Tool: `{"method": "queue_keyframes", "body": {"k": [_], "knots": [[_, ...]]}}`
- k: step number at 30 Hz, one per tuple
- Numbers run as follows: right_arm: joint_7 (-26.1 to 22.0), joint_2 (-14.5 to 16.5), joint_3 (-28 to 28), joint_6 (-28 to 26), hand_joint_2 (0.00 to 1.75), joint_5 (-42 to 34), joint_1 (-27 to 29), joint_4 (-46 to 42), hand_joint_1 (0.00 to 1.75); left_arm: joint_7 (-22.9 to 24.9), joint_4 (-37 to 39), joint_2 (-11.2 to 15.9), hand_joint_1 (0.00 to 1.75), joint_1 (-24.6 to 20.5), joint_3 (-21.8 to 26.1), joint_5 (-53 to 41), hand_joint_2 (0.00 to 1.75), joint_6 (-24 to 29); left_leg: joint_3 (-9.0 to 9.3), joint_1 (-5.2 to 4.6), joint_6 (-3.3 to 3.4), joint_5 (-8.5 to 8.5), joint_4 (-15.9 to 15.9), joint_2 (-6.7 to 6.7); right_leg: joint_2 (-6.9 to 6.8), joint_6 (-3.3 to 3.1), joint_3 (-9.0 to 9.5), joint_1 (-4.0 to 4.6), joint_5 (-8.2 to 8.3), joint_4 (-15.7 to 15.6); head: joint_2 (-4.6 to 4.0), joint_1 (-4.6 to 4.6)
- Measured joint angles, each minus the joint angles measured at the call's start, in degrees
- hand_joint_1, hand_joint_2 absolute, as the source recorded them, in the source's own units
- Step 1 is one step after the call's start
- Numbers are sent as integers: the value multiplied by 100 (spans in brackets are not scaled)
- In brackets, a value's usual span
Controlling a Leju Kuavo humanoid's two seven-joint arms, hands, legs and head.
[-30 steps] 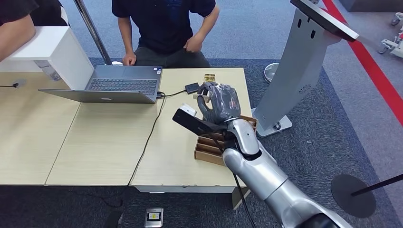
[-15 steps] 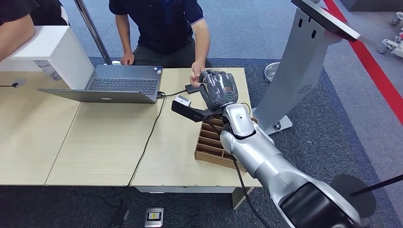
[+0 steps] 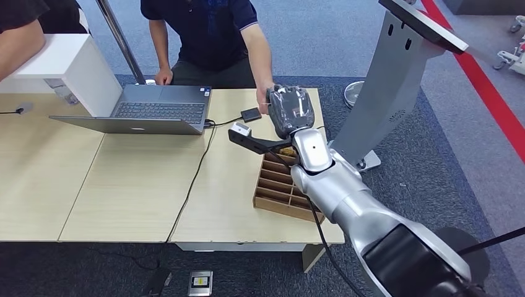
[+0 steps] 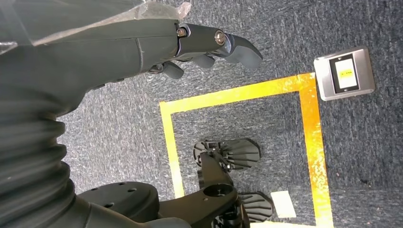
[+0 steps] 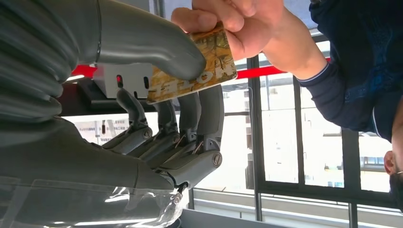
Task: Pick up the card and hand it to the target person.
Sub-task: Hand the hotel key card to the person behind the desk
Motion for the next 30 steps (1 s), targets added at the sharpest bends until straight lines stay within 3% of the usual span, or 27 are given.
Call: {"method": "queue_keyframes", "body": {"k": [1,15,20,24,30], "knots": [[-21,11,6,-4,175,-4,-8,23,0,0,0,-3,0,0,0,-5,175,-4,0,0,0,0,0,0,0,0,0,0,0,0,0,0],[-535,92,74,-466,175,-481,-30,183,0,-54,-2,-7,0,-1,-2,32,175,9,2,-1,0,0,1,1,0,0,1,0,0,0,0,0],[-1152,73,-200,-595,175,-1561,-18,-8,0,-69,-2,-2,0,21,-2,97,175,87,2,-1,0,0,0,1,0,0,1,0,0,0,0,1],[-1619,10,-541,-126,175,-2765,28,-315,0,-136,-2,28,0,51,-2,169,175,109,3,-1,0,0,0,0,0,0,1,0,0,0,0,1],[-1646,-263,-849,615,175,-4093,271,-1154,0,-220,-2,103,0,97,4,275,175,109,6,-2,0,0,1,0,0,0,1,1,0,0,0,0]]}}
